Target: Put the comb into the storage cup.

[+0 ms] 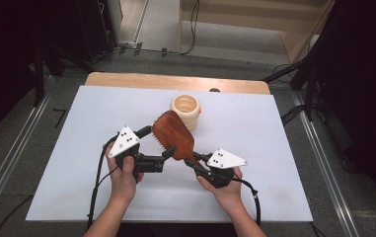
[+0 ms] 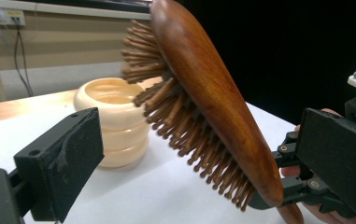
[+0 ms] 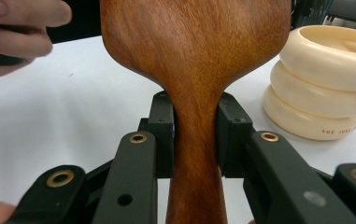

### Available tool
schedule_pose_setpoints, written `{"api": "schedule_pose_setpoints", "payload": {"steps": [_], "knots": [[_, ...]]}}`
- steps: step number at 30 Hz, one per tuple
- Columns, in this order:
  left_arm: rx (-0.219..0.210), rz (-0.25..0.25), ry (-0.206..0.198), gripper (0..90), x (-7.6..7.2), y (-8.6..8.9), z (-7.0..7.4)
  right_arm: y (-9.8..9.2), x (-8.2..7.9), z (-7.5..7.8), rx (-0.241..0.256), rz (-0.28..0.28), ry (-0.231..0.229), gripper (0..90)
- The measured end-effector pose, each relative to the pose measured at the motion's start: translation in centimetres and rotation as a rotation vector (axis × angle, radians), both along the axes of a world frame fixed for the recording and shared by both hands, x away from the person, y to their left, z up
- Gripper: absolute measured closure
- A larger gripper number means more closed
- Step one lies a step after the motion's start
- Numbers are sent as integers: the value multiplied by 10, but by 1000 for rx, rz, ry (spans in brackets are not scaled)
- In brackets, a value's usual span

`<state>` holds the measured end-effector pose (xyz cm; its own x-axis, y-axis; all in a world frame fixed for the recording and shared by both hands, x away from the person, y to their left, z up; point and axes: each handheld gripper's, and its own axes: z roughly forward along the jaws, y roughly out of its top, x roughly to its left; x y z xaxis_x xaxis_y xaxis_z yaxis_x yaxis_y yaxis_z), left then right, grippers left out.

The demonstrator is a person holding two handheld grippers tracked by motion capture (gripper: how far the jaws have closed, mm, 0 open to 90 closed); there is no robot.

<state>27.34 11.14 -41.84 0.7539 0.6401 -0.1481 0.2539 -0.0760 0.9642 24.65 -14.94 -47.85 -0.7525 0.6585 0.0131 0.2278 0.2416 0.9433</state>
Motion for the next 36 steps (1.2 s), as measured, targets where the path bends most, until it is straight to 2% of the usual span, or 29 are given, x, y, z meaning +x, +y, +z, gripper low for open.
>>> {"api": "schedule_pose_setpoints", "payload": {"steps": [5,8,14,16,20,23,27,36], "knots": [[8,-12,15,13,3,-8,-2,3,-2,1,5,14,-4,700],[8,7,21,13,4,-12,-4,4,-3,1,5,18,-7,700],[4,6,41,13,6,-18,-4,7,-4,2,4,22,-7,700],[-9,34,66,62,7,-19,-3,9,-5,2,5,24,-11,700],[-22,39,92,141,8,-22,-4,10,-6,2,5,26,-11,700],[-7,45,107,187,8,-25,-5,11,-6,1,1,25,-13,700],[-11,56,115,260,8,-27,-6,14,-7,1,-1,21,-11,699],[-32,40,157,330,11,-26,-5,16,-6,-2,10,11,-11,699]]}}
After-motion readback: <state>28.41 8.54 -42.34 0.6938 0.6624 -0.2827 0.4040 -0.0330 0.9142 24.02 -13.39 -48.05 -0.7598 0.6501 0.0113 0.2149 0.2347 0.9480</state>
